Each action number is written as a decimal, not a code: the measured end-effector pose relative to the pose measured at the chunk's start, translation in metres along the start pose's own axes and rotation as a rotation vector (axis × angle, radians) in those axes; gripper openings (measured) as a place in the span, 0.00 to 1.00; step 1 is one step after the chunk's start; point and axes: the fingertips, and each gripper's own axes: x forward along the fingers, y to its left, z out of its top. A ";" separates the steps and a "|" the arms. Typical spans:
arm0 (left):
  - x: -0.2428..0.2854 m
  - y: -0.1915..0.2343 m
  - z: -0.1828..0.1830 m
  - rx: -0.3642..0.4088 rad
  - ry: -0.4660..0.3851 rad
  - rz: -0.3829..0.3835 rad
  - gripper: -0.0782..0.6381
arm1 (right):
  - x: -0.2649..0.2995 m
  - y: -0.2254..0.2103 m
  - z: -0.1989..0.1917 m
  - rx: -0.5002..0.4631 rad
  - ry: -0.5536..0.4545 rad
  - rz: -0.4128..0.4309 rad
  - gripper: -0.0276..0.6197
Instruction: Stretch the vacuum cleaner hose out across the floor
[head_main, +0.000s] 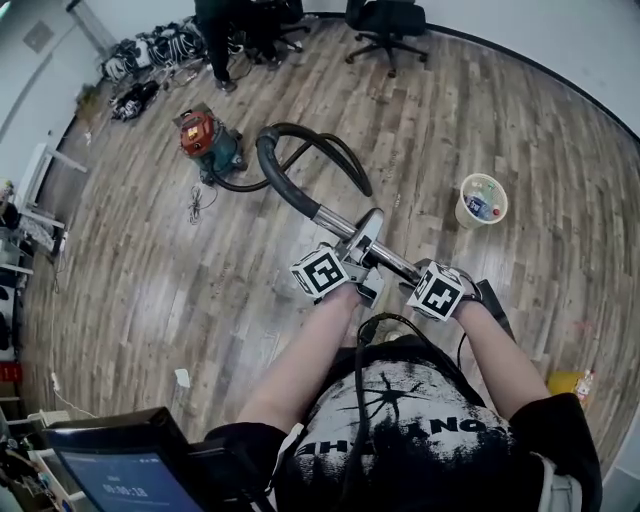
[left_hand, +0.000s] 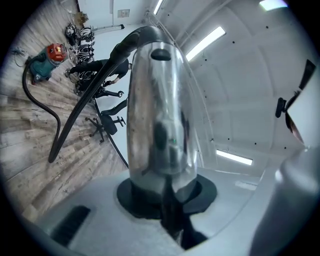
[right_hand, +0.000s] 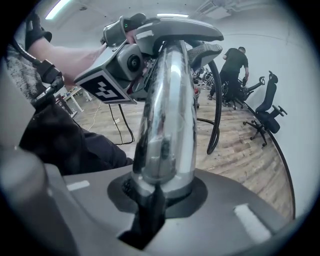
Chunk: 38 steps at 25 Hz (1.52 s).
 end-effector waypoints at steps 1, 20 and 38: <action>0.003 -0.005 -0.007 0.007 -0.003 0.003 0.19 | -0.005 0.000 -0.007 -0.005 -0.007 0.004 0.15; -0.037 -0.084 -0.092 0.036 0.027 0.009 0.19 | -0.047 0.093 -0.070 0.025 -0.049 0.015 0.16; -0.139 -0.138 -0.133 0.007 -0.011 -0.037 0.19 | -0.058 0.208 -0.092 0.004 0.002 -0.021 0.16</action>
